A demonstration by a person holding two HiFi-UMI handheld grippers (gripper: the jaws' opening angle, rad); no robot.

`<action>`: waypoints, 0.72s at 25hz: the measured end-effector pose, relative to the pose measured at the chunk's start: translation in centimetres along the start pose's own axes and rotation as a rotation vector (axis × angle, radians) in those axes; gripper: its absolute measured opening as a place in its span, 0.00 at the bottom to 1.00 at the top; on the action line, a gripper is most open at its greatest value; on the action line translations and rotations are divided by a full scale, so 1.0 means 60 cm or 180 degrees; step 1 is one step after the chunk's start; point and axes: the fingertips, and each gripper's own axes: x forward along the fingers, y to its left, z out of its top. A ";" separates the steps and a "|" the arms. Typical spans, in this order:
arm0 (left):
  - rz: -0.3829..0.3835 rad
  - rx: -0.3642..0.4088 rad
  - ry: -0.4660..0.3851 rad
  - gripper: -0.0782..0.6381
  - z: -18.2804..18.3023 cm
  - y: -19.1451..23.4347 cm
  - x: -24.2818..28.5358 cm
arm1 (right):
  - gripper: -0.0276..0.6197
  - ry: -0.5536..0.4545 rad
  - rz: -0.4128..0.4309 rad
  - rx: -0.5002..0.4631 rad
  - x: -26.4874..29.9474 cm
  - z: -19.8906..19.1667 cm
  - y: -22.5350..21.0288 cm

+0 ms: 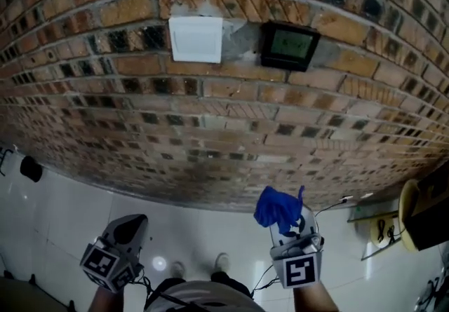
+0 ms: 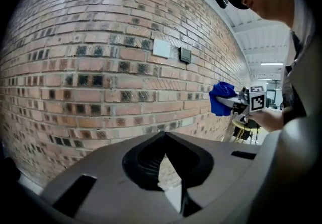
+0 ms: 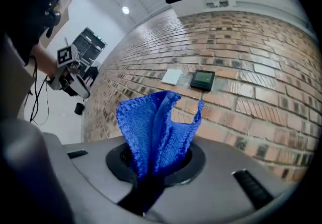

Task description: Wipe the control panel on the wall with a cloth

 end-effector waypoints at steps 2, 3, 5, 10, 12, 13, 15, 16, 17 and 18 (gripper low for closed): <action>-0.0054 0.0085 -0.0020 0.11 0.003 -0.009 -0.009 | 0.18 0.0043 -0.0027 0.0118 -0.044 0.005 0.023; -0.0099 0.0117 -0.0030 0.11 0.004 -0.012 -0.016 | 0.18 0.0053 -0.0056 0.0090 -0.066 0.014 0.034; -0.0200 0.0141 -0.0064 0.11 0.004 -0.015 -0.036 | 0.18 0.0072 -0.0113 0.0079 -0.106 0.036 0.055; -0.0418 0.0271 -0.0147 0.12 -0.013 -0.001 -0.132 | 0.18 0.0101 -0.0427 0.0735 -0.187 0.085 0.135; -0.0489 0.0285 -0.0213 0.11 -0.022 0.008 -0.179 | 0.18 0.0053 -0.0446 0.0842 -0.207 0.113 0.184; -0.0518 0.0299 -0.0245 0.11 -0.028 0.012 -0.203 | 0.18 0.0042 -0.0440 0.0878 -0.216 0.128 0.212; -0.0566 0.0324 -0.0287 0.11 -0.045 0.023 -0.254 | 0.18 0.0049 -0.0439 0.0913 -0.236 0.156 0.269; -0.0586 0.0331 -0.0297 0.11 -0.054 0.028 -0.279 | 0.18 0.0065 -0.0449 0.0900 -0.247 0.169 0.296; -0.0606 0.0333 -0.0306 0.11 -0.065 0.033 -0.304 | 0.18 0.0082 -0.0464 0.0880 -0.258 0.181 0.321; -0.0627 0.0330 -0.0316 0.11 -0.075 0.037 -0.326 | 0.18 0.0098 -0.0479 0.0864 -0.270 0.192 0.344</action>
